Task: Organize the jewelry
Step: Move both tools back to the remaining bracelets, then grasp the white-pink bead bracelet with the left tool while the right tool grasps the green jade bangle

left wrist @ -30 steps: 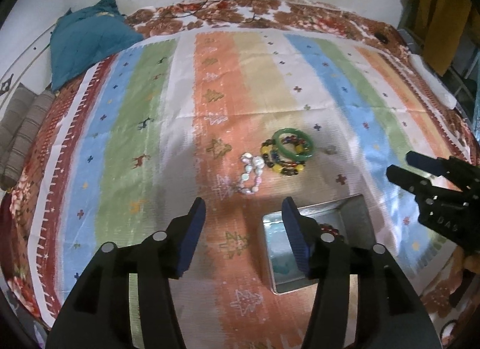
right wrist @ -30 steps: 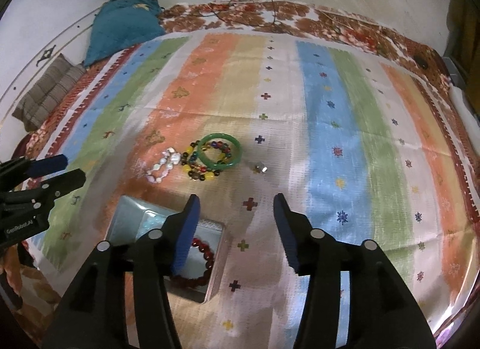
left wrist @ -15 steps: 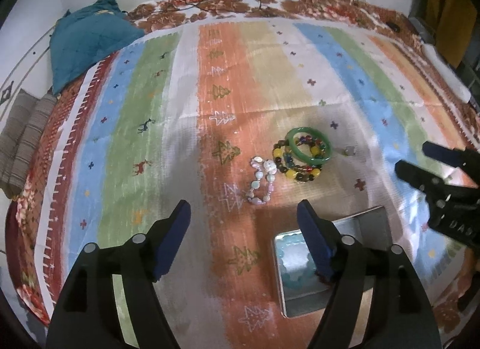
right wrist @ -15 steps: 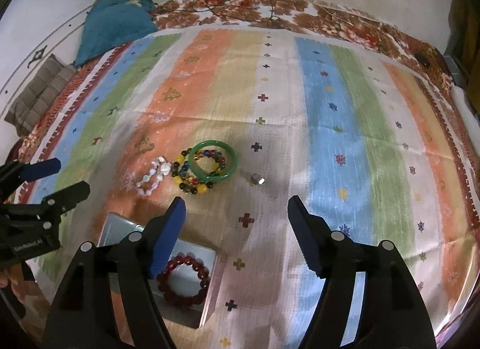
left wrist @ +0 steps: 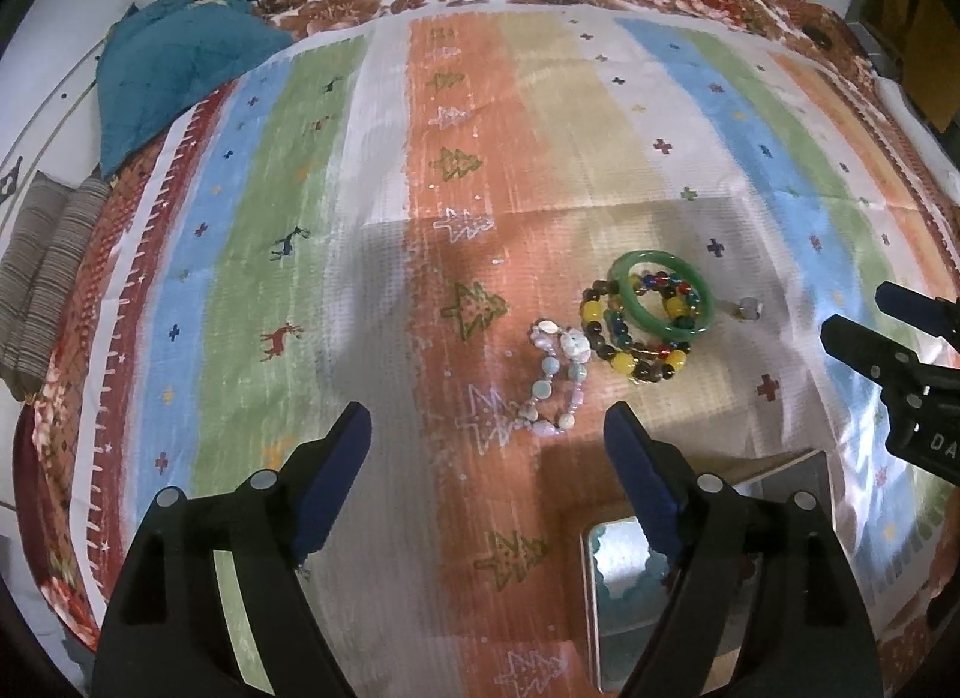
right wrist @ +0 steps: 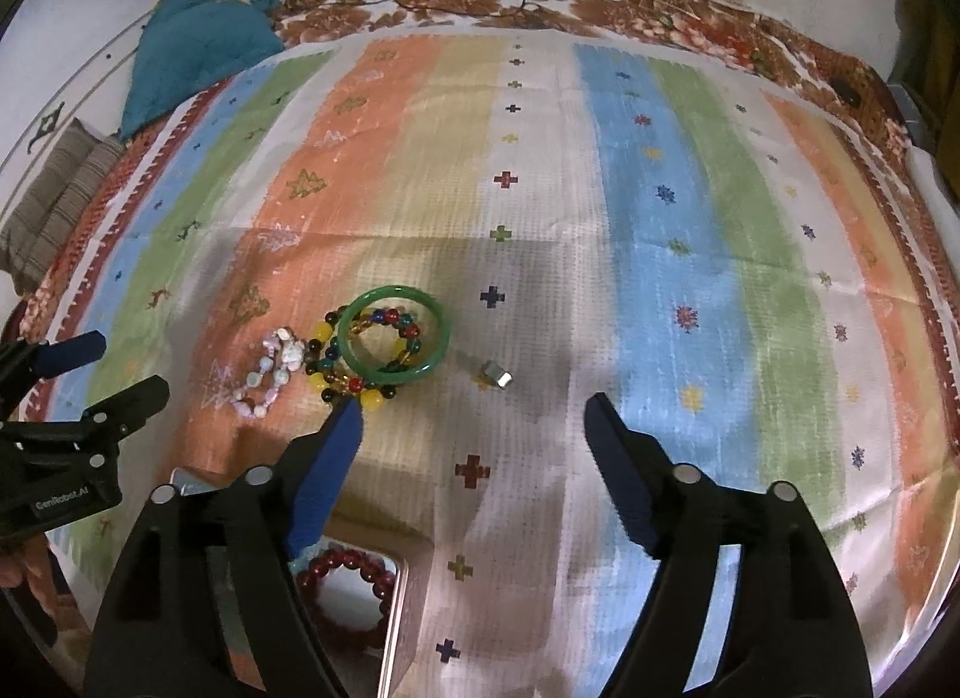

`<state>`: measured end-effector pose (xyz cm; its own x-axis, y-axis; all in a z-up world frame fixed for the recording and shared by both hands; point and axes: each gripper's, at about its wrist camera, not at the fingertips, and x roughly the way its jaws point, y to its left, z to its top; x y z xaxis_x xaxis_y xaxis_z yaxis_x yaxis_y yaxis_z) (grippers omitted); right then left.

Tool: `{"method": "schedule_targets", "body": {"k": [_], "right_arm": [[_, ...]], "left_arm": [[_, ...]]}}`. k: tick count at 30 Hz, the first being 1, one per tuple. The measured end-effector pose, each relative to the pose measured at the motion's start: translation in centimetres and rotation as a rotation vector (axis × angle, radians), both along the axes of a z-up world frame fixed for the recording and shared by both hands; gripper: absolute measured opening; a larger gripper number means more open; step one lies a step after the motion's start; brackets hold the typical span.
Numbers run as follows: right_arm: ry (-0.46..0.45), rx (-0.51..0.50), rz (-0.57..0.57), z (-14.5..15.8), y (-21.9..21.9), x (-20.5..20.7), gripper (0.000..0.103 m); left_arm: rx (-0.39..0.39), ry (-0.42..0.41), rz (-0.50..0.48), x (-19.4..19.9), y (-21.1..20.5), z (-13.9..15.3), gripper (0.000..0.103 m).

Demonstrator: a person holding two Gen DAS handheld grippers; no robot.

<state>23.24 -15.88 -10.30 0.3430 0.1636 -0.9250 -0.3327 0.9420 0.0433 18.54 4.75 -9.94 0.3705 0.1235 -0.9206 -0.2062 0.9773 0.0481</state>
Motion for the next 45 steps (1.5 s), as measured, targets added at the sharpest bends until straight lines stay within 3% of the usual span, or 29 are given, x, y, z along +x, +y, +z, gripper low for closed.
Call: {"method": "schedule_targets", "body": {"k": [27,45], "right_arm": [[0.060,-0.064,0.002,-4.8,2.1,5.3,0.078],[0.096,-0.141,0.061,-8.3,3.6,7.8,0.078]], "left_arm": [[-0.023,0.111,-0.048,5.0,0.8,-5.0,0.079],[-0.016,0.195,-0.077,6.6,1.8,-8.5,0.070]]}}
